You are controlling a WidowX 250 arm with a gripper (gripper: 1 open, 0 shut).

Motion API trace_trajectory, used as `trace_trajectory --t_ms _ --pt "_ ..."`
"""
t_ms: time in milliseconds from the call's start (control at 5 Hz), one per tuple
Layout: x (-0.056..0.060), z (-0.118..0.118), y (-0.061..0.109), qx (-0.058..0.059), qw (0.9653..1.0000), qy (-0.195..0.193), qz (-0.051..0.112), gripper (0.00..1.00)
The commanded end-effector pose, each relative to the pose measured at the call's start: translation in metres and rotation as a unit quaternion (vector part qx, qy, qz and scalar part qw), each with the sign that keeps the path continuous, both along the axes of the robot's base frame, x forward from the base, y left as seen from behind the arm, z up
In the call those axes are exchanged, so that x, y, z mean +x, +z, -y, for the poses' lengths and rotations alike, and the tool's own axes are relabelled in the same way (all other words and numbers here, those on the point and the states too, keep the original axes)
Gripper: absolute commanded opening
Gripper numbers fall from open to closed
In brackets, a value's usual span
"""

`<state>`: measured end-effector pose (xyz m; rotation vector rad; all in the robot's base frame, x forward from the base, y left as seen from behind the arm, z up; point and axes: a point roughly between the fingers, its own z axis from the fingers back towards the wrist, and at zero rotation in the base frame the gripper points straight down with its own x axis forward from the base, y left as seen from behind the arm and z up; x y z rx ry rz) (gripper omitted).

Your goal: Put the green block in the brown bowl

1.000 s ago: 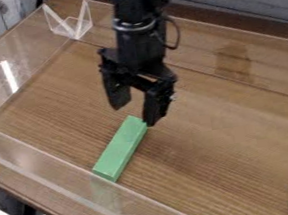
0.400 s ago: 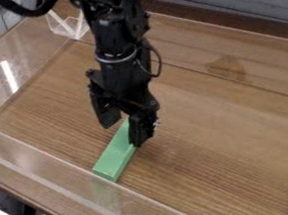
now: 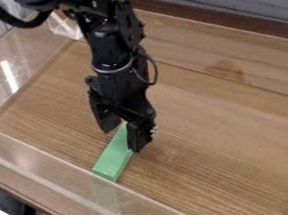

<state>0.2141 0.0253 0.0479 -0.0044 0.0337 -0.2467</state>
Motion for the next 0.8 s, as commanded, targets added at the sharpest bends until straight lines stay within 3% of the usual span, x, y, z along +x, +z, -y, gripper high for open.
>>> trace_trajectory --t_ms 0,600 --pt "0.0046 -0.0021 0.0032 -0.001 0.9997 0.001 0.022 1.00" --pt "0.0068 -0.0038 -0.0063 -0.006 0.9995 0.001 0.030 1.00"
